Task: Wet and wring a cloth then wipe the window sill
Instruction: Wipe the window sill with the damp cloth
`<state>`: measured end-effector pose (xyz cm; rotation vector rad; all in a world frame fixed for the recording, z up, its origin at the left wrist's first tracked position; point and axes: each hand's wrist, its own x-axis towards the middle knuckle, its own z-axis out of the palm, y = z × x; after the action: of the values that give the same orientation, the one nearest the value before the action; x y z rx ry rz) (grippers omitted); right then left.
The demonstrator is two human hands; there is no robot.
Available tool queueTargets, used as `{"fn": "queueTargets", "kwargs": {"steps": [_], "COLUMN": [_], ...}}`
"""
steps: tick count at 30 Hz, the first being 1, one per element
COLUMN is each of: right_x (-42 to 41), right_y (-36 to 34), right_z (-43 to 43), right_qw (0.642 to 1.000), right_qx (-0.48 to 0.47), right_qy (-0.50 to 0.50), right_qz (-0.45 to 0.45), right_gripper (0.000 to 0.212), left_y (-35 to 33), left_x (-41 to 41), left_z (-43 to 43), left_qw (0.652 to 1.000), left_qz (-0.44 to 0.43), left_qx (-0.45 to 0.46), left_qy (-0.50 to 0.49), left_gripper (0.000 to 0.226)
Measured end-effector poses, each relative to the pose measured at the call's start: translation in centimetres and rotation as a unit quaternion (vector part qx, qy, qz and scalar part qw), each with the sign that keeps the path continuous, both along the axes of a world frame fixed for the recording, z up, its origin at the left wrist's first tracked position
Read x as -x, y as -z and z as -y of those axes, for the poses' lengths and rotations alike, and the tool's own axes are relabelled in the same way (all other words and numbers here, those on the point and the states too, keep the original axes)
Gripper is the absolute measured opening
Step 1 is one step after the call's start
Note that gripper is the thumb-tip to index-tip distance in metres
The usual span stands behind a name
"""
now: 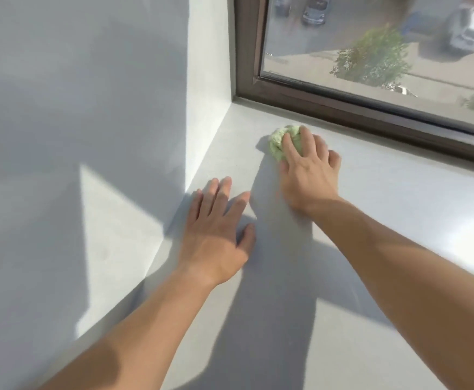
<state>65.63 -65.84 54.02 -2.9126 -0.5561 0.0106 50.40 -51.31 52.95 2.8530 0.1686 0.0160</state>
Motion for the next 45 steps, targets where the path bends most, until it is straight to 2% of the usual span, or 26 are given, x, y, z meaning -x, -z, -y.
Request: {"fn": "queueTargets", "kwargs": {"steps": [3, 4, 6, 8, 9, 12, 14, 17, 19, 24, 26, 28, 31, 32, 34, 38, 41, 45], "right_x": [1.4, 0.0, -2.3, -1.7, -0.2, 5.5, 4.6, 1.2, 2.2, 10.9, 10.6, 7.9, 4.5, 4.6, 6.7, 13.2, 11.4, 4.9], "right_y": [-0.2, -0.4, -0.6, 0.4, 1.0, 2.1, 1.9, 2.3, 2.5, 2.4, 2.5, 2.5, 2.3, 2.3, 2.2, 2.2, 1.9, 1.5], "right_z": [3.0, 4.0, 4.8, 2.5, 1.0, 0.0, 1.9, 2.9, 1.5, 0.5, 1.7, 2.6, 2.4, 1.6, -0.2, -1.7, -0.2, 1.0], "right_qw": [0.995, 0.997, 0.999, 0.992, 0.993, 0.997, 0.994, 0.997, 0.993, 0.996, 0.994, 0.999, 0.989, 0.988, 0.993, 0.998, 0.994, 0.994], "right_qx": [0.014, 0.017, -0.001, -0.028, -0.030, -0.010, 0.002, -0.015, -0.021, -0.017, -0.010, -0.001, -0.016, -0.017, -0.026, -0.011, -0.017, -0.034], "right_qy": [-0.096, -0.075, 0.036, 0.115, 0.105, -0.072, -0.109, 0.059, 0.103, -0.072, -0.095, -0.032, 0.127, 0.138, 0.100, -0.047, -0.088, 0.079], "right_qz": [-0.005, -0.011, -0.029, -0.037, -0.034, -0.032, -0.032, -0.043, -0.047, -0.048, -0.051, -0.044, -0.071, -0.068, -0.057, -0.045, -0.057, -0.063], "right_gripper": [0.048, 0.048, 0.047, 0.048, 0.049, 0.048, 0.047, 0.047, 0.048, 0.049, 0.048, 0.048, 0.049, 0.049, 0.049, 0.048, 0.046, 0.053], "left_y": [-0.1, -0.1, -0.2, 0.6, 1.0, 2.0, 2.2, 2.4, 2.6, 2.9, 2.7, 2.3, 2.1, 2.1, 2.0, 1.8, 1.5, 1.4], "left_x": [0.1, 0.1, 0.1, -0.1, -0.1, 0.6, 1.0, 1.2, 1.3, 2.2, 3.0, 3.6, 3.9, 4.0, 4.3, 5.4, 5.8, 6.0], "left_z": [0.1, 0.2, 0.3, -0.4, -0.8, -1.4, -1.4, -1.4, -1.3, -1.6, -1.9, -2.3, -2.7, -2.8, -3.1, -3.8, -4.8, -5.8], "left_qw": [1.000, 1.000, 1.000, 1.000, 1.000, 1.000, 1.000, 1.000, 1.000, 0.998, 0.998, 0.999, 0.999, 0.999, 0.999, 0.999, 0.999, 0.999], "left_qz": [0.006, 0.009, 0.008, 0.003, 0.004, 0.007, 0.011, 0.010, 0.012, 0.034, 0.026, 0.013, -0.007, -0.008, -0.003, 0.001, -0.006, -0.011], "left_qx": [0.001, 0.002, 0.003, 0.003, 0.003, 0.006, 0.008, 0.010, 0.021, 0.057, 0.050, 0.040, 0.040, 0.042, 0.052, 0.053, 0.030, 0.007], "left_qy": [0.006, 0.008, 0.012, 0.007, 0.006, 0.008, 0.012, 0.015, 0.013, 0.005, 0.006, 0.010, 0.008, 0.004, -0.002, 0.010, 0.033, 0.043], "left_gripper": [0.060, 0.060, 0.062, 0.062, 0.062, 0.060, 0.060, 0.062, 0.063, 0.060, 0.060, 0.062, 0.064, 0.064, 0.063, 0.061, 0.056, 0.055]}}
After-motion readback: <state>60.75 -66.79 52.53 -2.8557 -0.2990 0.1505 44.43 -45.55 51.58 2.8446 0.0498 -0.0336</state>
